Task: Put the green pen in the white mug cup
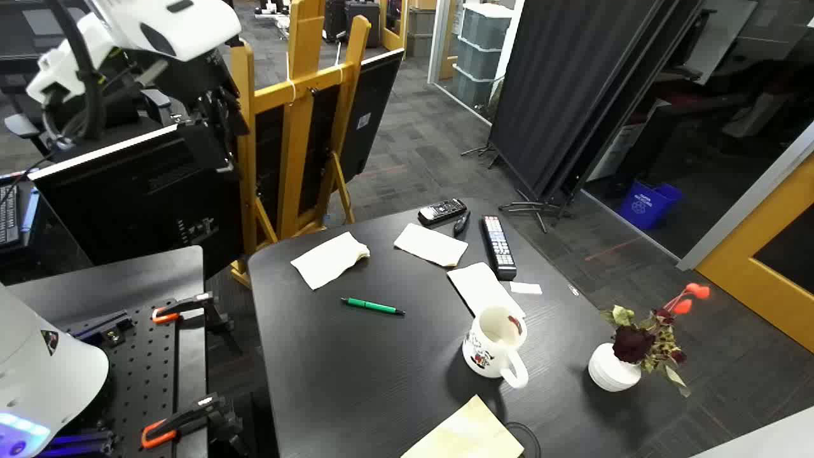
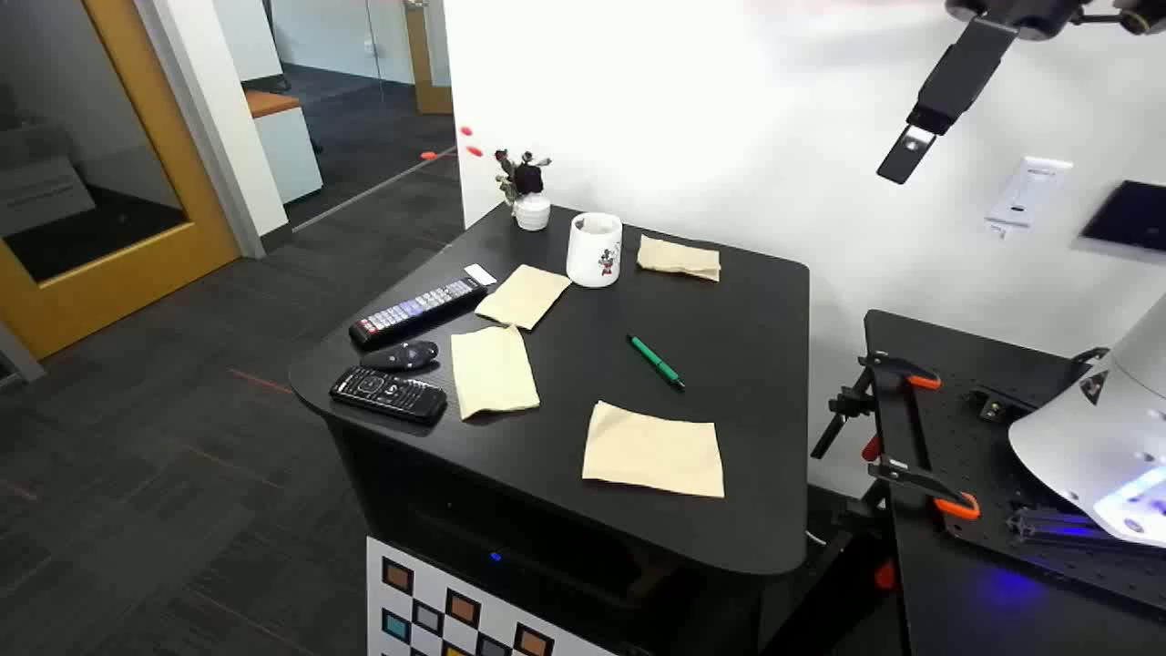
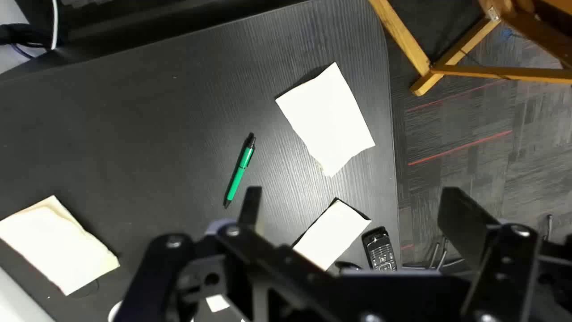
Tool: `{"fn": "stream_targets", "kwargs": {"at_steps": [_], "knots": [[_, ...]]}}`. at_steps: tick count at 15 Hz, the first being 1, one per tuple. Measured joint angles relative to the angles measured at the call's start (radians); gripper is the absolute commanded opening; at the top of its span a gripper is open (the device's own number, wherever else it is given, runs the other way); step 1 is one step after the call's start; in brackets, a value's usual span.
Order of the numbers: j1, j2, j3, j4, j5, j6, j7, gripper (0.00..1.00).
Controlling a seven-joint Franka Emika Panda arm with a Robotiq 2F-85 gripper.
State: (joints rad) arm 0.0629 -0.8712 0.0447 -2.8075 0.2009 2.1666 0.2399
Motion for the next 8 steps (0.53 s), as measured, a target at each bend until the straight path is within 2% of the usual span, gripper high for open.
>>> {"fn": "stream_targets", "kwargs": {"at_steps": [8], "knots": [[-0.002,0.008,0.0,-0.004,0.0,0.0,0.0,1.0]]}}
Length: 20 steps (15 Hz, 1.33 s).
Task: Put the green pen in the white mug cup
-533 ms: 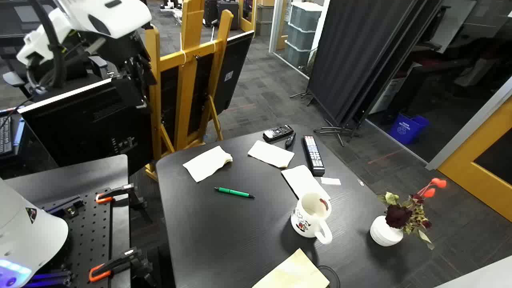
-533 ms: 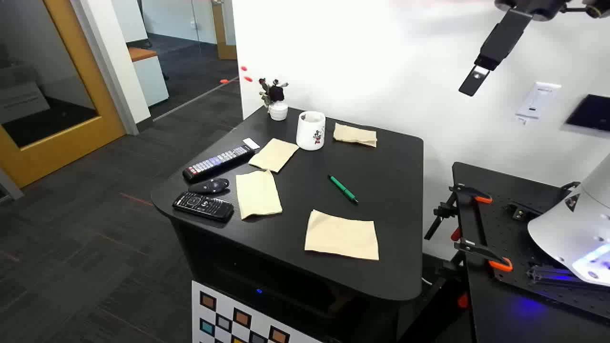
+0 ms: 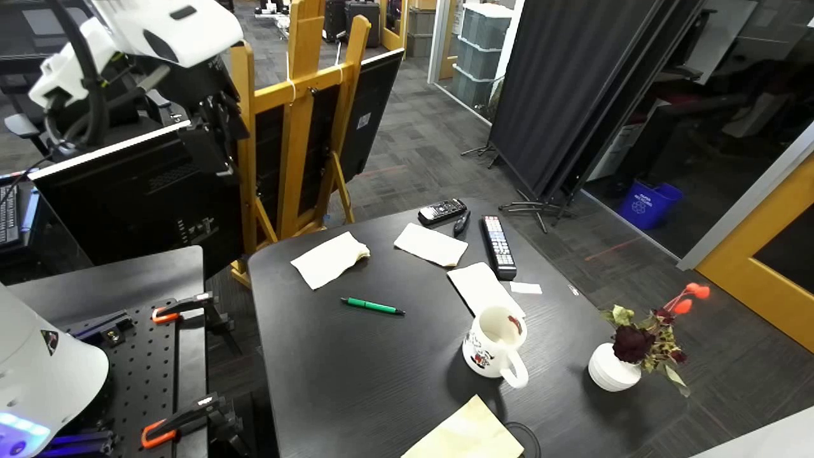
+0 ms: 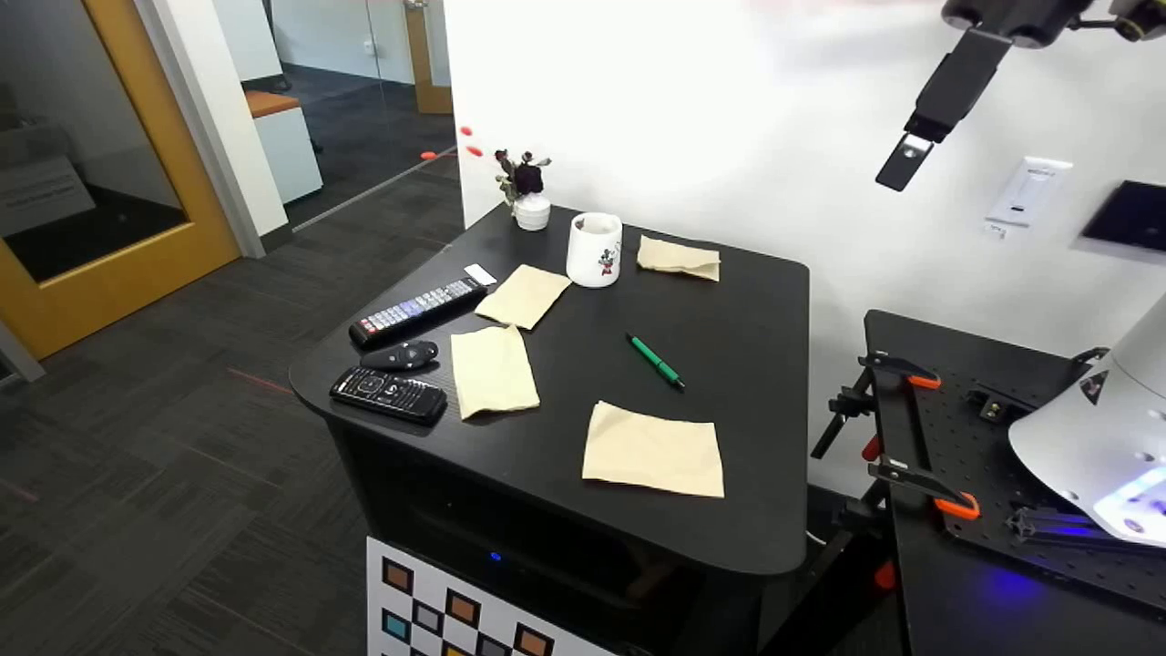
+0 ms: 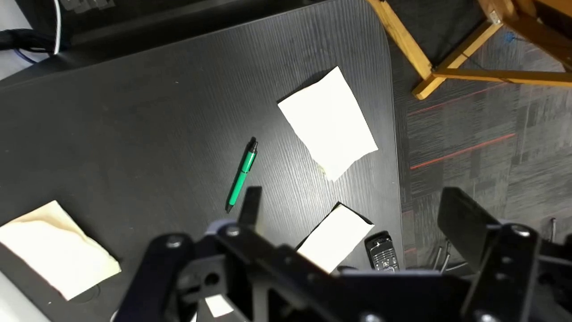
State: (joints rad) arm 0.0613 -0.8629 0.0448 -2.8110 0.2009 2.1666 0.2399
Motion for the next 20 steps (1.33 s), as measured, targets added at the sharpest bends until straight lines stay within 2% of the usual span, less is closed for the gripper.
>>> {"fn": "stream_targets", "kwargs": {"at_steps": [4,8,12,20], "knots": [[-0.02,0.043,-0.011,0.015,0.0,0.008,0.0,1.0],[-0.048,0.159,-0.046,0.033,0.001,0.064,0.0,1.0],[-0.055,0.293,-0.071,0.043,0.029,0.162,0.0,1.0],[-0.057,0.595,-0.067,0.098,0.08,0.389,0.054,1.0]]}}
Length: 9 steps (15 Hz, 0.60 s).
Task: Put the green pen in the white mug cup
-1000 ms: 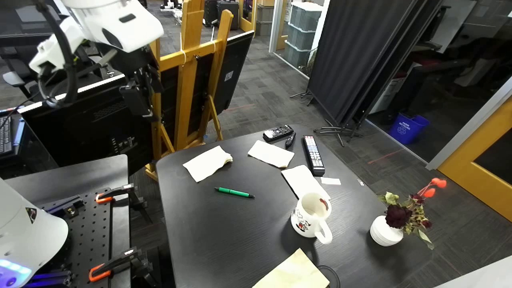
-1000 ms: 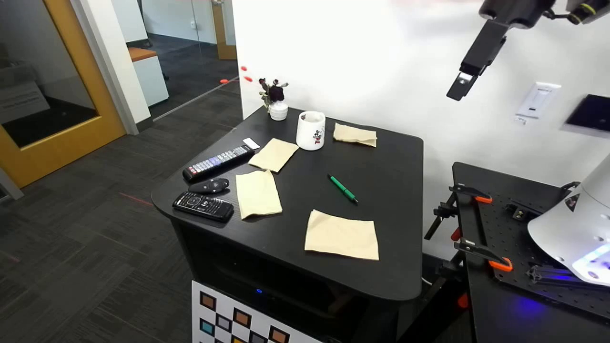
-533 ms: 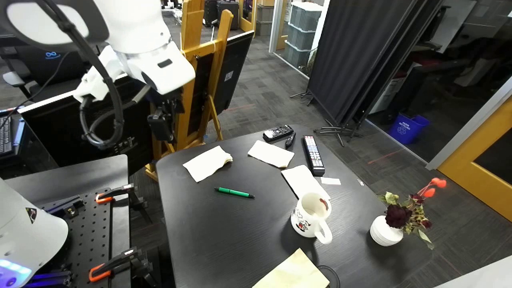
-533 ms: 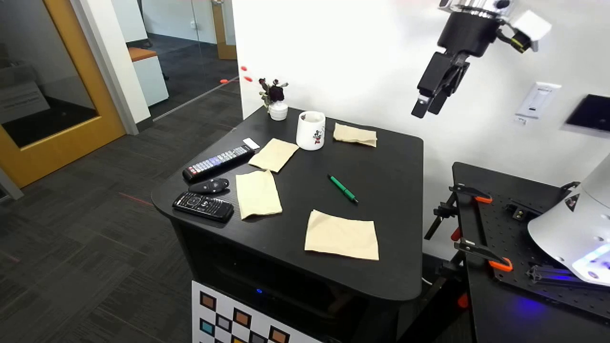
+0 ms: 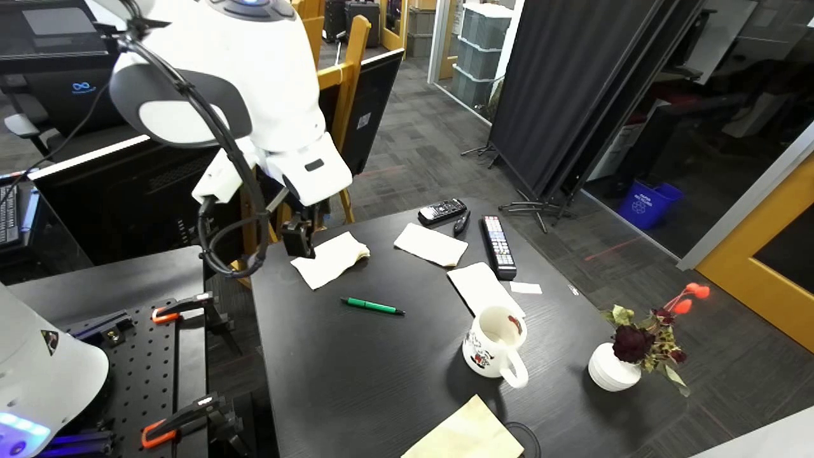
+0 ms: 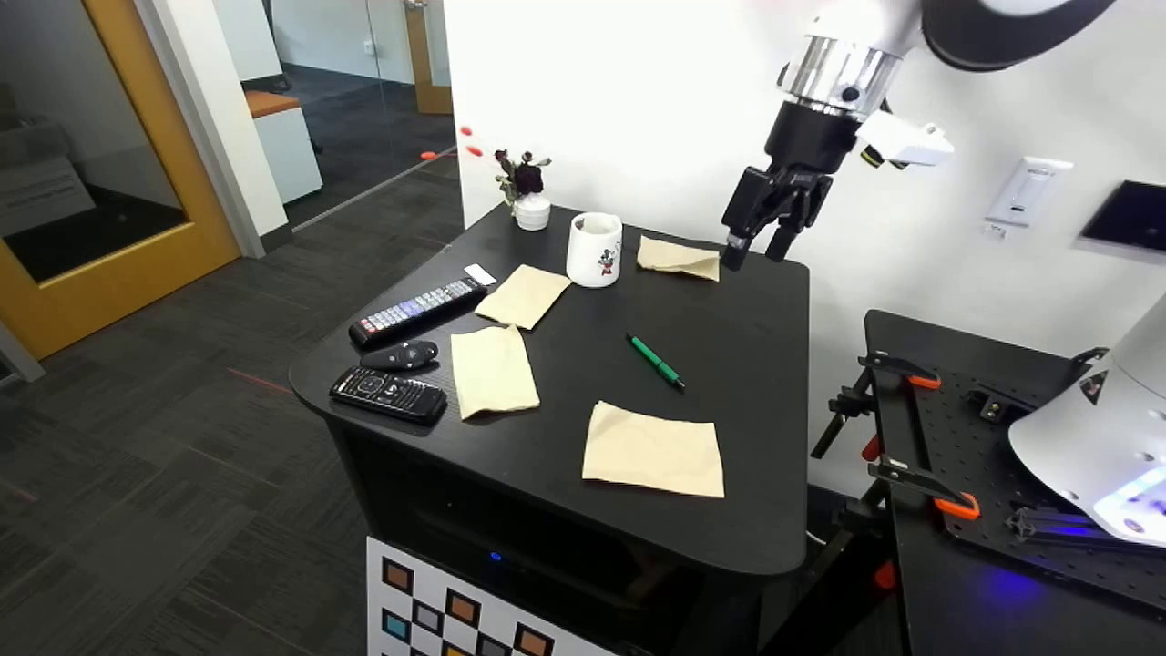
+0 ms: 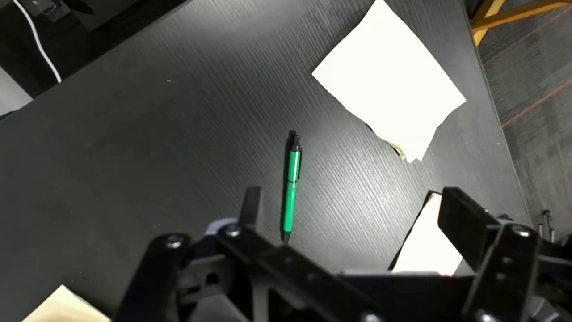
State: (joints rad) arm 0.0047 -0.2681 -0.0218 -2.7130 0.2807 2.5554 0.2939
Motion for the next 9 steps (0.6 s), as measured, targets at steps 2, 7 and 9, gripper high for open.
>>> {"fn": "stream_targets", "kwargs": {"at_steps": [2,7,9], "knots": [[0.0,0.08,0.001,0.027,0.0,0.042,0.031,1.0],[-0.012,0.27,-0.004,0.134,0.0,0.106,0.067,1.0],[-0.019,0.339,-0.012,0.183,0.0,0.128,0.067,1.0]]}}
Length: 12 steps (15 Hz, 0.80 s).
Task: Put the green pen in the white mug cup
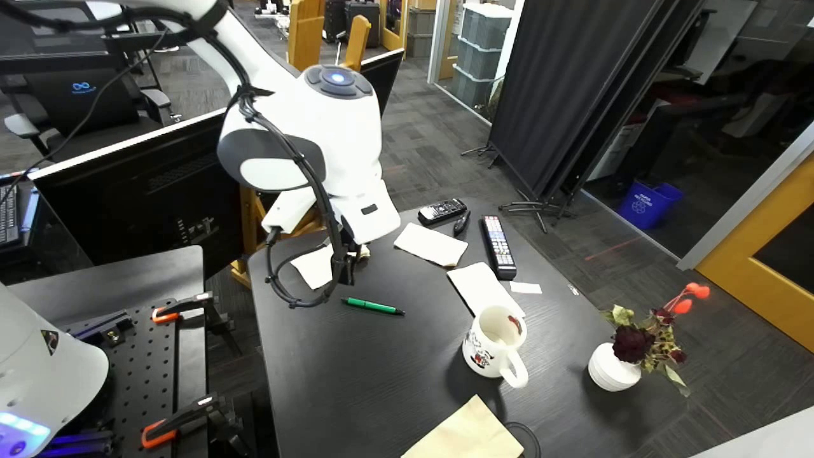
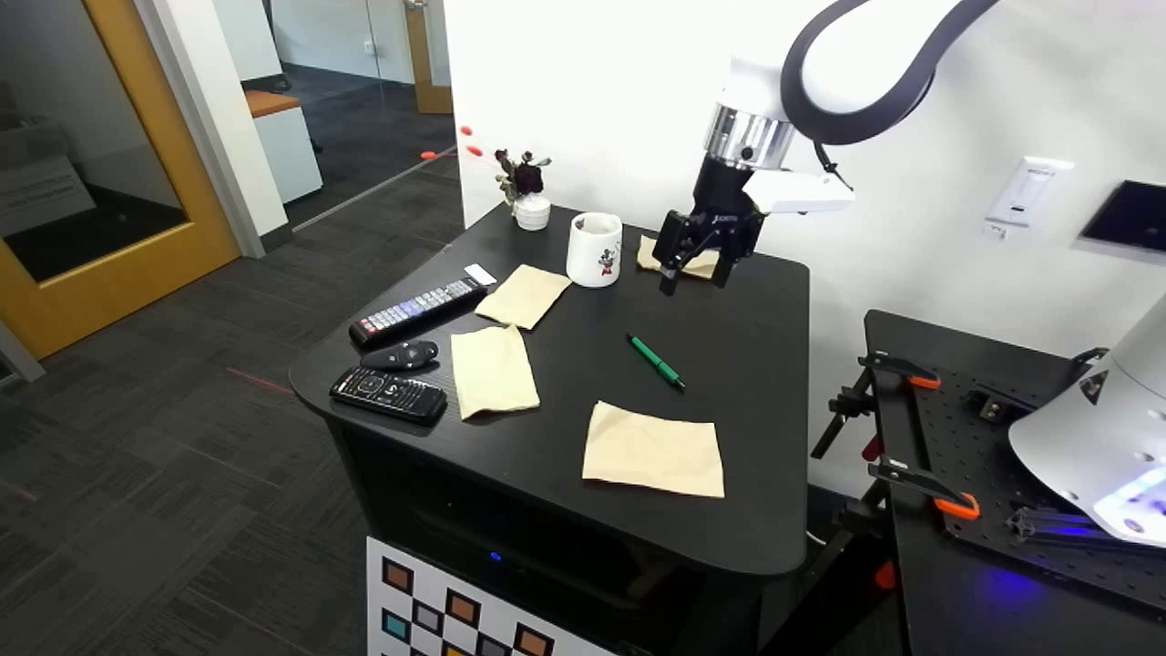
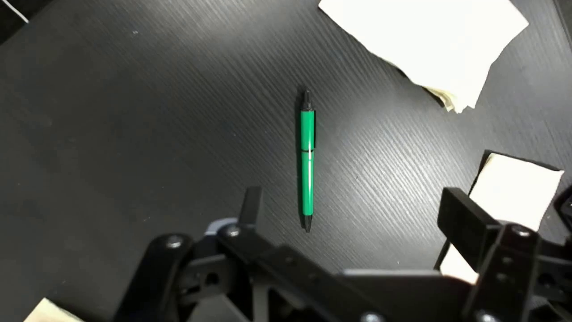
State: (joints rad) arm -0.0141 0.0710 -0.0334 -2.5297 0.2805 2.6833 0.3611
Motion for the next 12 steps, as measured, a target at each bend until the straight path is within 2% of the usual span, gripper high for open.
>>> {"fn": "stream_targets", "kwargs": {"at_steps": [12], "knots": [[-0.005,0.322,-0.052,0.249,-0.033,0.019,0.0,1.0]]}}
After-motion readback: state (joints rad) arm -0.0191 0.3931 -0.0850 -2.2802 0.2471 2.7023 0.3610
